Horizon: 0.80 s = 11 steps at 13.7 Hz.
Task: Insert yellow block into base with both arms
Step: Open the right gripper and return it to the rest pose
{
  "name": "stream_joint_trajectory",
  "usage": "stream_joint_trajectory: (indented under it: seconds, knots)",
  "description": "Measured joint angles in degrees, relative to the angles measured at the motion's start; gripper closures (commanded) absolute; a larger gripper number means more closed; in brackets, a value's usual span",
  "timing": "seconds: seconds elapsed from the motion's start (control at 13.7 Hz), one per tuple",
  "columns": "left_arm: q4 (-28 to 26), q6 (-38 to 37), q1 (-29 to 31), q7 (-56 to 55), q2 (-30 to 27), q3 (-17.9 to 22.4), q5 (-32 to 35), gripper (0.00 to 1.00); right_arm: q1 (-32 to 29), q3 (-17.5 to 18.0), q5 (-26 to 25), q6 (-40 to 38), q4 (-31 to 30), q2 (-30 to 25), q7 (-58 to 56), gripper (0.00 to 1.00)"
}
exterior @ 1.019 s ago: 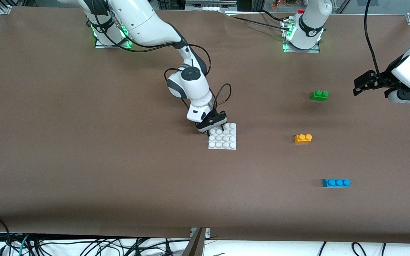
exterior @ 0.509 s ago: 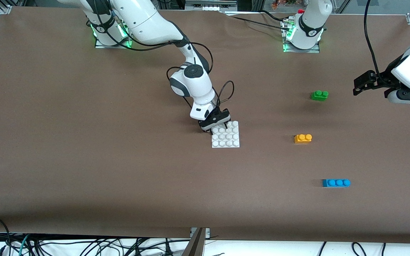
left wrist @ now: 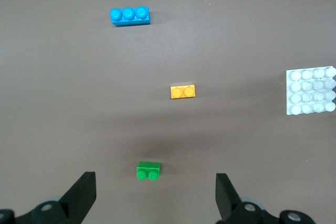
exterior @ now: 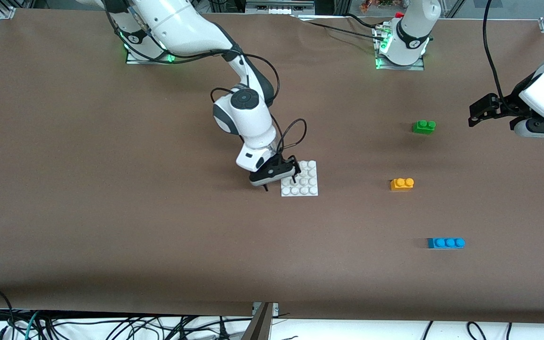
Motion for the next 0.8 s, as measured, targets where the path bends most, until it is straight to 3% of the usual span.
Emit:
stream_joint_trajectory:
  seconds: [0.22, 0.58, 0.8]
  knots:
    - [0.0, 0.0, 0.0, 0.0, 0.0, 0.0, 0.0, 0.00, -3.7, -2.3, 1.7, -17.3, 0.4, -8.0, -2.0, 0.00]
    - [0.0, 0.0, 0.0, 0.0, 0.0, 0.0, 0.0, 0.00, -16.6, -2.5, 5.1, -43.8, 0.2, -23.0, -17.2, 0.00]
    - [0.0, 0.0, 0.0, 0.0, 0.0, 0.0, 0.0, 0.00, -27.8, 1.0, 5.4, -53.5, -3.0, -32.4, -22.4, 0.00]
